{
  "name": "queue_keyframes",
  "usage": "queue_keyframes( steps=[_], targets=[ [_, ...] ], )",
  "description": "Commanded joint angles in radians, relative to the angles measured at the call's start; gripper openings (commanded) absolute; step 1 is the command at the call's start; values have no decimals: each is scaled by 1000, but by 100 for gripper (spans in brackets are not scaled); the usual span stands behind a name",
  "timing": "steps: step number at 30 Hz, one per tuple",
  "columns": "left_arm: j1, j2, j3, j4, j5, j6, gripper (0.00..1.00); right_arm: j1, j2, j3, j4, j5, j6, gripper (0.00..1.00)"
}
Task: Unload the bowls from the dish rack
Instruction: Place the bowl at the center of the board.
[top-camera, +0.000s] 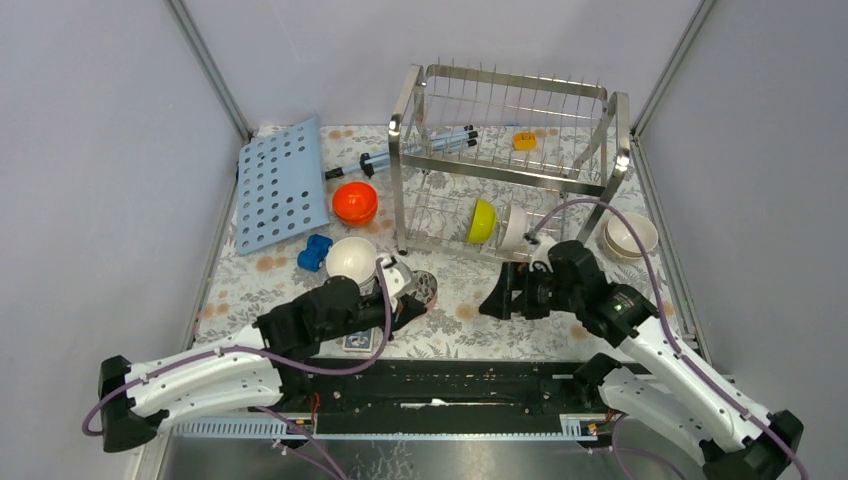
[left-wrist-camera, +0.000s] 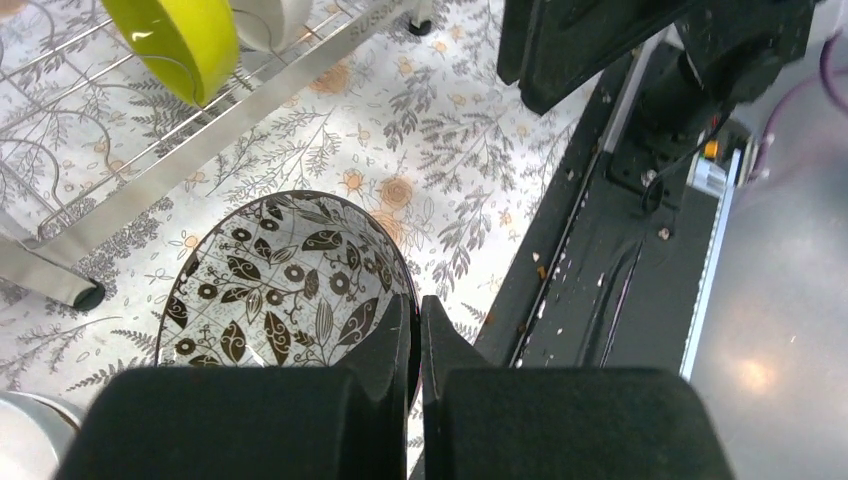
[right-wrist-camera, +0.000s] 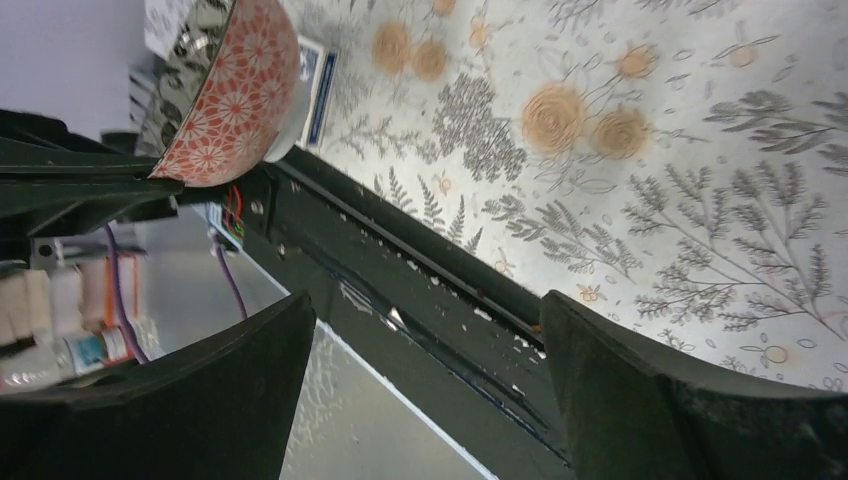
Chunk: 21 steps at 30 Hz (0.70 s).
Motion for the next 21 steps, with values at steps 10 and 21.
queue_keyframes(
  steps=[10, 21],
  targets=[
    [-305, 10, 56, 15, -253, 383, 0, 221, 33, 100, -70, 246, 27, 91],
    [-572, 114, 31, 62, -528, 599, 0, 246, 98, 189, -108, 215, -25, 90]
  ],
)
